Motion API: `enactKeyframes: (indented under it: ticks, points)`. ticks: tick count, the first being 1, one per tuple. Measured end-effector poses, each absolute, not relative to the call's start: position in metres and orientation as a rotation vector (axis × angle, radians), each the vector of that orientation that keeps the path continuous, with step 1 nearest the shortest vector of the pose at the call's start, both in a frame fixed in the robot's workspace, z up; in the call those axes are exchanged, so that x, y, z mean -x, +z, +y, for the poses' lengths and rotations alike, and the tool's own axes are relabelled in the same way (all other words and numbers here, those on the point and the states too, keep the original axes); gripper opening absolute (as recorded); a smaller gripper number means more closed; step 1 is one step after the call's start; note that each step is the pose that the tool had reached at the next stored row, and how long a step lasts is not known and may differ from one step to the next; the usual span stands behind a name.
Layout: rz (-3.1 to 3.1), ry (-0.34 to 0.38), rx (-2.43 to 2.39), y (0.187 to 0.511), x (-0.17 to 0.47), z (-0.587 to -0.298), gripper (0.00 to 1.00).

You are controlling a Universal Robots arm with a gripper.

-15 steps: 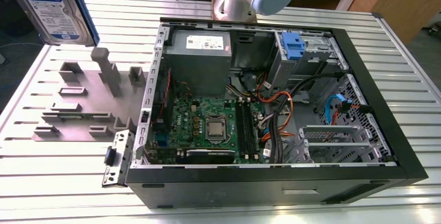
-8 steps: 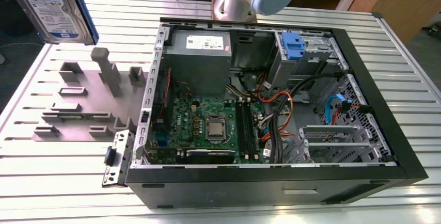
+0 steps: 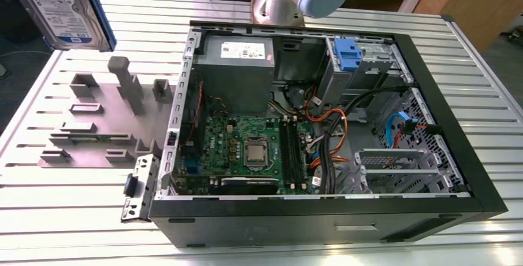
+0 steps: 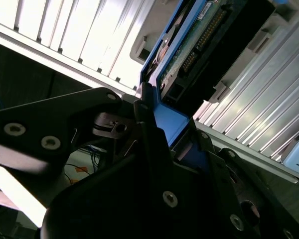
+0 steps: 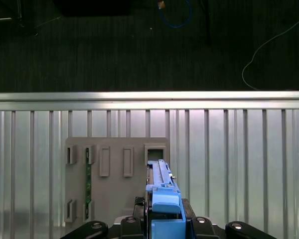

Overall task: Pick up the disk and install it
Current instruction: 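Pick up the disk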

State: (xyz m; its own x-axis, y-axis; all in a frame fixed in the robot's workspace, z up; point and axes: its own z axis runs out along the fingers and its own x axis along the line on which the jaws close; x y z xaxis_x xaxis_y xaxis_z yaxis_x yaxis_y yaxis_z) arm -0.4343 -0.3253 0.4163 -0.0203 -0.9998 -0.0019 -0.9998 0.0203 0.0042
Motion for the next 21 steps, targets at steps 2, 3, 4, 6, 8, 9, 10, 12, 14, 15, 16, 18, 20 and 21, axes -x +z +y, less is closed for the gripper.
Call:
enactKeyframes:
  ticks: [2,3,4,6,8,9,10,12,14,15,16,18,20,21]
  points:
    - [-2.243,-0.007,-2.198,0.4173,0.4343,-0.3253,0.36]
    - [-2.243,-0.007,-2.198,0.4178,0.4343,-0.3253,0.36]
    - [-2.243,-0.007,-2.198,0.4182,0.4343,-0.3253,0.36]
    - [-2.243,-0.007,-2.198,0.4192,0.4343,-0.3253,0.36]
    - [-2.243,-0.007,-2.198,0.42,0.4343,-0.3253,0.36]
    - [-2.243,-0.007,-2.198,0.4204,0.4343,-0.3253,0.36]
    - [-2.243,-0.007,-2.198,0.4207,0.4343,-0.3253,0.36]
    - [-2.243,-0.007,-2.198,0.4215,0.4343,-0.3253,0.36]
    - [-2.243,-0.007,-2.198,0.4222,0.4343,-0.3253,0.36]
    - [-2.243,-0.007,-2.198,0.4225,0.4343,-0.3253,0.36]
    - [-2.243,-0.007,-2.198,0.4229,0.4343,-0.3253,0.36]
    - [-2.243,-0.007,-2.198,0.4237,0.4343,-0.3253,0.36]
    - [-2.243,-0.007,-2.198,0.4246,0.4343,-0.3253,0.36]
    - [-2.243,-0.007,-2.198,0.4251,0.4343,-0.3253,0.36]
